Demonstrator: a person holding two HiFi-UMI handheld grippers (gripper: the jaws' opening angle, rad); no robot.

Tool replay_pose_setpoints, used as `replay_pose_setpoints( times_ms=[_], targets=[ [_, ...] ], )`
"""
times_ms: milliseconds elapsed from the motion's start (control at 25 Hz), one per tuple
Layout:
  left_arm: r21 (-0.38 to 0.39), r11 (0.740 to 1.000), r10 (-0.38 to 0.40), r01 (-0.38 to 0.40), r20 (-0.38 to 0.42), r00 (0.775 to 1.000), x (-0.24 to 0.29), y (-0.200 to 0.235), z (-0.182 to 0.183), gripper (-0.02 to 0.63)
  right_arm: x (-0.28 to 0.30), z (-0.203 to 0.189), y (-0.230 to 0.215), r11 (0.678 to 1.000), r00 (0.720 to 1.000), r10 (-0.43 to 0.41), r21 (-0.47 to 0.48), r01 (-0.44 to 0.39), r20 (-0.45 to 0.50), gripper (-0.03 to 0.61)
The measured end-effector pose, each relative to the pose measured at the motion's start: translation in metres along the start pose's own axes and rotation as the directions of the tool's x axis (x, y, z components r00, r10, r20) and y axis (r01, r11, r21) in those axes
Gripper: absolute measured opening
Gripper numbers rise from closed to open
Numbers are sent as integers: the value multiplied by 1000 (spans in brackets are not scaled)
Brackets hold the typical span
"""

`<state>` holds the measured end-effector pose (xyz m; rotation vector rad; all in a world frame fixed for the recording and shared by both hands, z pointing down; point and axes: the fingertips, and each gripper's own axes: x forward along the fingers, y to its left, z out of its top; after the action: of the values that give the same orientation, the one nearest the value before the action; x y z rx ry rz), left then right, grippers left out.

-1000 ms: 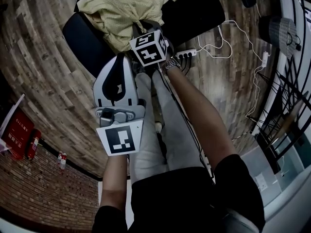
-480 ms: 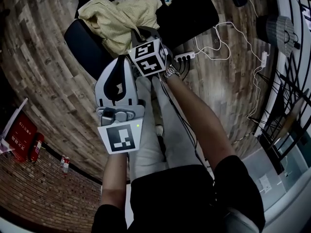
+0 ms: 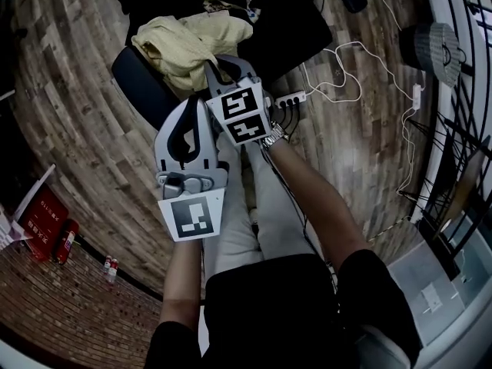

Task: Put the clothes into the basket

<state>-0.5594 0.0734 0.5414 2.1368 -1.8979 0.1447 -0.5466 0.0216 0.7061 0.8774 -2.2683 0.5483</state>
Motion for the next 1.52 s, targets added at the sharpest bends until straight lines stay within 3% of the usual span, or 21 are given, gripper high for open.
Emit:
replay_pose_setpoints(
  times_ms=[560, 1040, 1520],
  targets=[
    [14, 999, -43, 43, 33, 999, -19, -27, 44, 14, -124, 63, 2, 994, 982, -59, 101, 41, 179, 28],
    [67, 992, -113, 109, 60, 992, -41, -46, 101, 13, -220, 99, 4, 986, 954, -148, 116, 121, 260, 28],
    [123, 979, -172, 163, 73, 982, -61, -78, 138, 14, -299, 124, 0, 976, 919, -191, 166, 141, 344, 28]
  ],
)
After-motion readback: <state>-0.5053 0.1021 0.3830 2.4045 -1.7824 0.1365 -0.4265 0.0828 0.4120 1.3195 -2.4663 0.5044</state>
